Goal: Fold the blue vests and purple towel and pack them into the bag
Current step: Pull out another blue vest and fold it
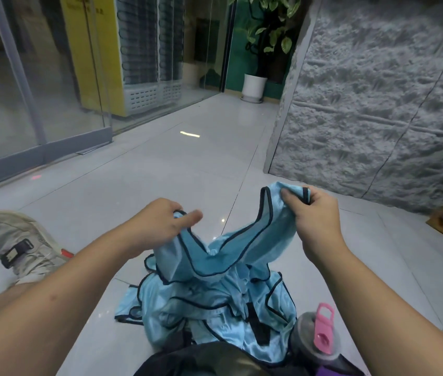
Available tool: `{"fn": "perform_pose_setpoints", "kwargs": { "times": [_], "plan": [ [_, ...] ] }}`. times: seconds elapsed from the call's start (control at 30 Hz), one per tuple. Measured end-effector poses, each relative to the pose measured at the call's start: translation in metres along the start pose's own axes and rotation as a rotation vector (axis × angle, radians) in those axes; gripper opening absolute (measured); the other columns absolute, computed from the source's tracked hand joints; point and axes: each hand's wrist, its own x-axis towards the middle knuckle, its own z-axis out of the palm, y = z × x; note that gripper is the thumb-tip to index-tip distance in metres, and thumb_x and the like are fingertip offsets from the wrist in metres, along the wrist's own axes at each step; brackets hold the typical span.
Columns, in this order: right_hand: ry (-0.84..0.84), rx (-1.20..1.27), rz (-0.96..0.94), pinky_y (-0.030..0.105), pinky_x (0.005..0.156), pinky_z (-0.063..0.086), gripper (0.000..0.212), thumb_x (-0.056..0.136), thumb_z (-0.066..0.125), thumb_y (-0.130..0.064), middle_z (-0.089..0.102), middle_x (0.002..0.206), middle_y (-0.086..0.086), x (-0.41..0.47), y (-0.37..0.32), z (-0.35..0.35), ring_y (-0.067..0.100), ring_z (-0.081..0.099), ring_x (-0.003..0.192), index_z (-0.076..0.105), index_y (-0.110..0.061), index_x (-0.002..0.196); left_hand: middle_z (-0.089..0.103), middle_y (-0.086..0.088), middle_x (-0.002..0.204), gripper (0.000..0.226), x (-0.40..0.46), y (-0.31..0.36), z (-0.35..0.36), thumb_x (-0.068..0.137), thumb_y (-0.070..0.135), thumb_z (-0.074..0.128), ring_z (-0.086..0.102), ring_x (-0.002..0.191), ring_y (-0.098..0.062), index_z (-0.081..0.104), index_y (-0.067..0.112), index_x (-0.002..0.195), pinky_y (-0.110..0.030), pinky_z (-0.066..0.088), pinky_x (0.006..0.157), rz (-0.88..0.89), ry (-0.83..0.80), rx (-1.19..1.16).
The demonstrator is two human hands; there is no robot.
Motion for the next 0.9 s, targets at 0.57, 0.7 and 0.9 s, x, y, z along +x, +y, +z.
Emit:
{"fn": "perform_pose_setpoints", "kwargs": {
  "times": [0.57,0.7,0.9],
  "plan": [
    [0.018,-0.032,-0.029,0.042,0.073,0.051,0.028,0.087,0.083,-0.030,0.072,0.092,0.031,0.057,-0.092,-0.010,0.027,0.064,0.071,0.076,-0.003,0.086,0.058,-0.009,0.075,0.029,0.038,0.137,-0.067,0.091,0.030,0.079,0.049,0.064,-0.021,0.062,0.008,0.082,-0.030,0.038,0.055,0.185,0.075,0.321],
    [0.034,-0.003,-0.077,0.040,0.070,0.049,0.031,0.090,0.080,-0.026,0.069,0.082,0.032,0.070,-0.130,-0.011,0.026,0.062,0.070,0.074,0.003,0.084,0.039,-0.004,0.063,0.045,0.043,0.173,-0.092,0.092,0.035,0.076,0.034,0.056,-0.019,0.052,0.005,0.069,-0.030,0.025,0.052,0.232,0.156,0.292],
    [0.107,-0.044,-0.248,0.040,0.065,0.037,0.073,0.077,0.075,-0.054,0.053,0.068,0.016,0.104,-0.181,-0.023,0.021,0.048,0.067,0.055,0.016,0.087,0.044,-0.007,0.063,0.051,0.054,0.209,-0.135,0.104,0.040,0.058,0.044,0.059,-0.024,0.052,0.006,0.066,-0.033,0.030,0.054,0.226,0.415,0.485]
  ]
}}
